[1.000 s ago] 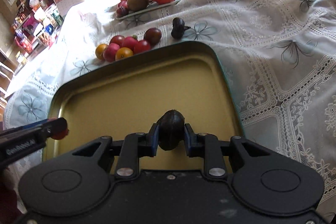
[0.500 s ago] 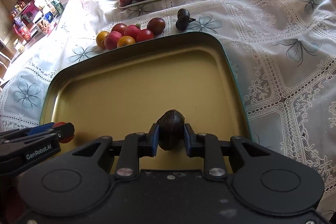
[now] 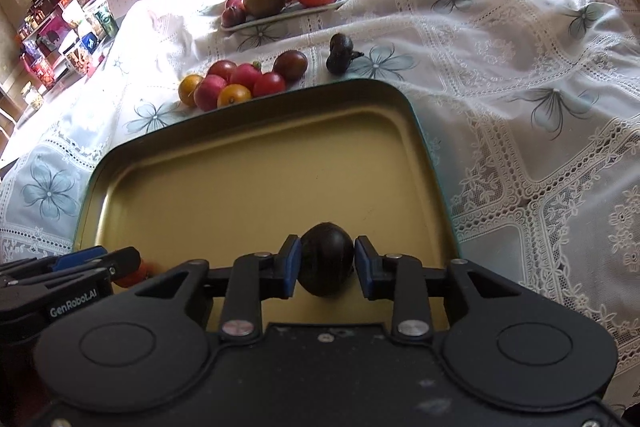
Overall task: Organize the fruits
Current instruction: 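Lower the red tomato into the tray with the left gripper while the right lowers the fig, then move the left gripper to a red plum while the right gripper moves to another fig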
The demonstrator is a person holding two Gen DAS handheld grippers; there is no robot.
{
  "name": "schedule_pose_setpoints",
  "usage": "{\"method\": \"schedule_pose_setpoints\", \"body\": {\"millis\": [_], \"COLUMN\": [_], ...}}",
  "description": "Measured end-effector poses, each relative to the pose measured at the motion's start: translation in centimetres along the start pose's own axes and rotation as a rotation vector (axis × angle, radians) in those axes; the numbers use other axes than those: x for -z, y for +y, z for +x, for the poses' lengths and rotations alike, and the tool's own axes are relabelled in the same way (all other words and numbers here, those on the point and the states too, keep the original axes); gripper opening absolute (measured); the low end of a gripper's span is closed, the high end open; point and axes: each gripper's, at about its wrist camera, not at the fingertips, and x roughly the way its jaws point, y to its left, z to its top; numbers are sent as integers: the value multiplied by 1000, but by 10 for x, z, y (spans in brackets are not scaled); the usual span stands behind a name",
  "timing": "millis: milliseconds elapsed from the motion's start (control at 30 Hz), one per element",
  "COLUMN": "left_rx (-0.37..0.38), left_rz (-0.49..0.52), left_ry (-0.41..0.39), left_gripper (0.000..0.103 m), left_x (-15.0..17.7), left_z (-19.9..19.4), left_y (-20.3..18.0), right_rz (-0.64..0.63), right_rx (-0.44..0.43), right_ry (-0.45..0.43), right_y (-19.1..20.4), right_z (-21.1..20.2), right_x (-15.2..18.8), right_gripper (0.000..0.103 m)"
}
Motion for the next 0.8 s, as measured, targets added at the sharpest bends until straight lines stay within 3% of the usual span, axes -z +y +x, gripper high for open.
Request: {"method": "schedule_pose_setpoints", "body": {"millis": [800], "left_rx": [3], "left_rz": [-25], "left_ry": [6], "left_gripper": [43], "left_x": [-2], "left_z": [0], "left_y": [5], "right_rz": [7], "right_rx": [-27], "right_ry": [-8], "right_y": [0], "right_z": [-6], "right_x": [-1], "right_gripper": [33]}}
